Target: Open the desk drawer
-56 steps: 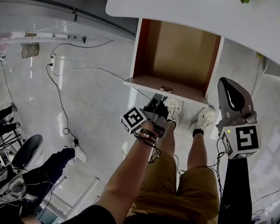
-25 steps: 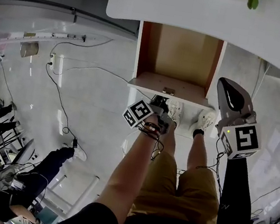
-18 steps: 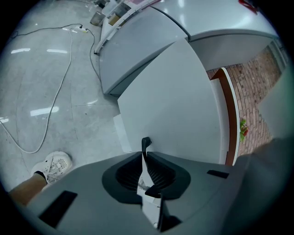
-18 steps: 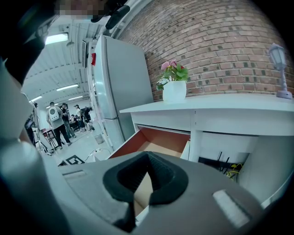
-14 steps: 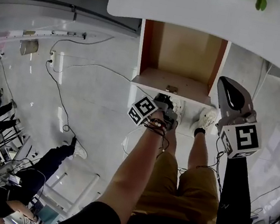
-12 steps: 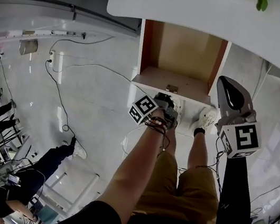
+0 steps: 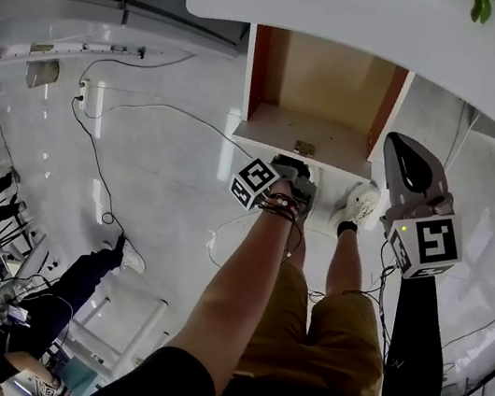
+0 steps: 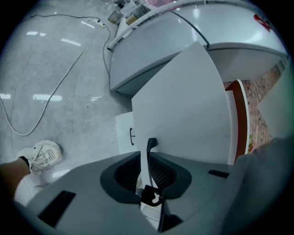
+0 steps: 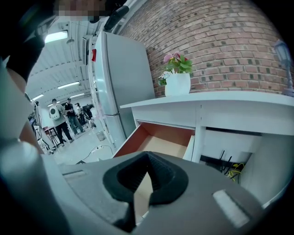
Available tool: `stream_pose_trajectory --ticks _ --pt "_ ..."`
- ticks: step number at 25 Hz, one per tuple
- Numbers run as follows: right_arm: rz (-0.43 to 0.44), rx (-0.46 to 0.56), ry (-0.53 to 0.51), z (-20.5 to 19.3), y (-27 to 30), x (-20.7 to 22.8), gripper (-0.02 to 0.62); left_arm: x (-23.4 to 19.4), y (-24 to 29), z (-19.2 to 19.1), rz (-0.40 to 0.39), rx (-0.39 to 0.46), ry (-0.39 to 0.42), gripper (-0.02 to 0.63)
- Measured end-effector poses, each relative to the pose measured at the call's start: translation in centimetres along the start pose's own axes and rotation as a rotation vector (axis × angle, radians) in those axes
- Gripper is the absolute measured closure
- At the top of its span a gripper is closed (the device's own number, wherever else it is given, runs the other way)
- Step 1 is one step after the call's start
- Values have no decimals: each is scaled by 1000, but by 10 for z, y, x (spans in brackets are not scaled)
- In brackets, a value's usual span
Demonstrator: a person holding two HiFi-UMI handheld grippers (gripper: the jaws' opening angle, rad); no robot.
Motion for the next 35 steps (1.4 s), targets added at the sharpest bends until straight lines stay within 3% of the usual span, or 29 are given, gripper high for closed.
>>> stream_pose_trajectory --ticks 8,11,13,16,18,27,35 --pt "14 -2 -26 6 6 3 595 -4 0 -3 -10 19 -6 526" --pt "14 -2 -22 6 5 4 595 -6 -2 -4 14 18 -18 480" --pt "18 -3 -21 6 5 4 595 -11 -3 -5 59 12 -8 405" --pt "17 -6 -17 2 3 3 595 -24 -7 -7 134 -21 20 233" --pt "17 -6 -18 1 3 4 595 -30 -8 -6 150 -35 41 176" --pt "15 -5 -26 -3 -10 -5 595 -30 -15 -3 165 -55 93 161" --pt "19 24 -25 15 -31 -17 595 -31 -63 -10 209 -44 96 161"
Point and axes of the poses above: the fingertips, and each gripper's own axes: y forward along the fingers, x to its right, z out of its top, the point moved 8 cm from there along -y, backward along the fingers, and after that the axes turned 12 degrees about y, right-handed, at the moved point
